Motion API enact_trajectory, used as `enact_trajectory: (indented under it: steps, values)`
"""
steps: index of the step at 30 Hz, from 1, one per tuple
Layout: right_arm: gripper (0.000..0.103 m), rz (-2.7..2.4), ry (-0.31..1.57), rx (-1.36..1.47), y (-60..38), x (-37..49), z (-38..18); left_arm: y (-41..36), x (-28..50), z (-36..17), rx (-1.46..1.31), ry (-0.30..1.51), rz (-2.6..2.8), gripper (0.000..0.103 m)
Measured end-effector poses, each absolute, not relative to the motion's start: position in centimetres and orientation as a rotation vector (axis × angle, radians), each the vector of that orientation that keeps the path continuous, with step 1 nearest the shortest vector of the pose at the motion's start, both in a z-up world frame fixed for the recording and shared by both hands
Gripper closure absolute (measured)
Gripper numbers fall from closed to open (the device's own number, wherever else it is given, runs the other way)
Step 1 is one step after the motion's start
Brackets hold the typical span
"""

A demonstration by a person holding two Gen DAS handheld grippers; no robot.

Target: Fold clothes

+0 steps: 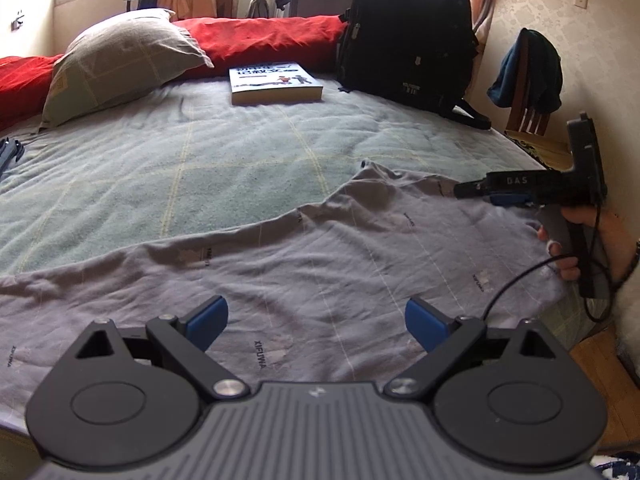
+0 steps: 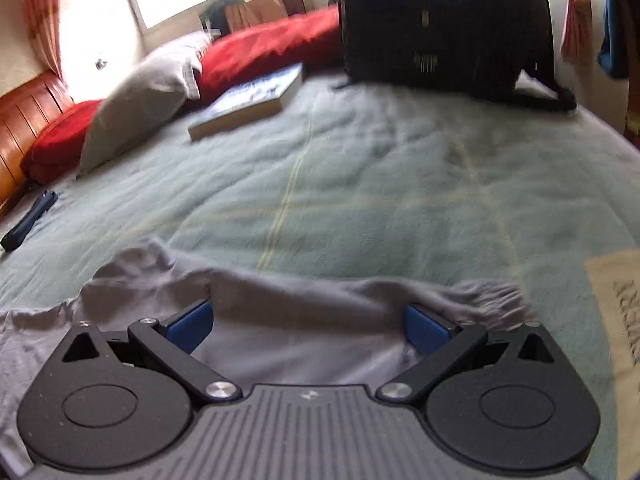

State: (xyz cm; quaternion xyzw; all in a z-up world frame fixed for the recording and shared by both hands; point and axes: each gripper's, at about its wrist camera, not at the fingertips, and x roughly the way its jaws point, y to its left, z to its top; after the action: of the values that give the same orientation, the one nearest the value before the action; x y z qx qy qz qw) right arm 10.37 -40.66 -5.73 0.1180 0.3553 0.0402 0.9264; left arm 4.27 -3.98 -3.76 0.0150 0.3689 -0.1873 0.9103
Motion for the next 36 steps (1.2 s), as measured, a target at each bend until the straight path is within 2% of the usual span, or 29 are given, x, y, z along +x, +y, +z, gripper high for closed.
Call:
enact_trajectory:
  steps: [10,15,20,26,31,36]
  values:
    - [0.0,0.07,0.748,0.007,-32.9,12.4,-1.7,-1.9,5.4,-3.1,0.004,0.724,-0.352,0.008]
    - [0.0,0.061,0.814,-0.091,-28.9,16.1,-3.4,-1.3,5.5,-3.3,0.01,0.709,-0.363,0.008]
    - [0.0,0.057,0.839,-0.079,-28.4,17.7,-5.4,-0.2,5.9,-3.8,0.006,0.711,-0.346,0.007]
    - [0.0,0.069,0.829,-0.118,-27.3,16.0,-2.9,0.5,6.0,-4.1,-0.008,0.711,-0.341,0.007]
    - [0.0,0.101,0.859,-0.145,-25.6,16.7,-4.9,0.4,5.9,-4.1,-0.01,0.717,-0.341,0.007]
    - [0.0,0.12,0.837,-0.049,-27.3,15.6,-3.3,0.3,5.5,-3.8,-0.006,0.721,-0.333,0.007]
